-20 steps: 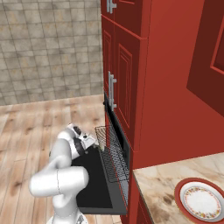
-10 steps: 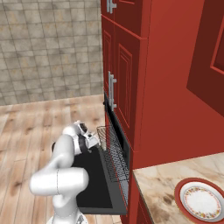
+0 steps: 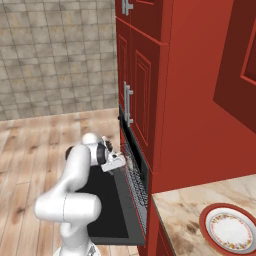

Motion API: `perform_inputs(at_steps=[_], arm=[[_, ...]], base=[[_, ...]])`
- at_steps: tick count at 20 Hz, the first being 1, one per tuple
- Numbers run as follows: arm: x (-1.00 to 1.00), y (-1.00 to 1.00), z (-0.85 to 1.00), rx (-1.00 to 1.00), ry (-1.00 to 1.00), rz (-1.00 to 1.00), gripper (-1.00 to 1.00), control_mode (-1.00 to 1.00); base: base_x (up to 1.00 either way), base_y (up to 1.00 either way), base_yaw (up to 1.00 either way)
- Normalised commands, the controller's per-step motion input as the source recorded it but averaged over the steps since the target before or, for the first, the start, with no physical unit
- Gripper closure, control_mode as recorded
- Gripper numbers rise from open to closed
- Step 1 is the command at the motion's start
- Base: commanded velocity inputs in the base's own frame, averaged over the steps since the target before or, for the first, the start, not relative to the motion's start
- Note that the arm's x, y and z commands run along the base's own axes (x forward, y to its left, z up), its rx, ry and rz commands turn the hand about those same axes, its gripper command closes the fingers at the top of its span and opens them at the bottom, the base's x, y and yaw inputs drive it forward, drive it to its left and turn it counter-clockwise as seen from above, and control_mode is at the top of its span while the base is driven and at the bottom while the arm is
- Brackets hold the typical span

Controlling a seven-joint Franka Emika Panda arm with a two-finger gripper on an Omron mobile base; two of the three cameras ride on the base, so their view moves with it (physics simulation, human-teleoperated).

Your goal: Place the fish on the top rack of the oven, and slide the tray back inside. Close the oven door.

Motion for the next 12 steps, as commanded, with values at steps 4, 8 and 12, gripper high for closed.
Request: perform_inputs(at_steps=[4,8,12], arm=[[-0.49,-0.98,0.01,0.19,-0.21,0.02,-1.0,-1.0],[-0.54,-0.84,0.23,0.18,-0.29,0.02,-1.0,-1.0],[-0.84,0.29,0.23,-0.06,-0.41,0.16,-1.0,-1.0]], base=[[0.0,0.0,0.0],[0.0,0.0,0.0],[0.0,0.0,0.0]])
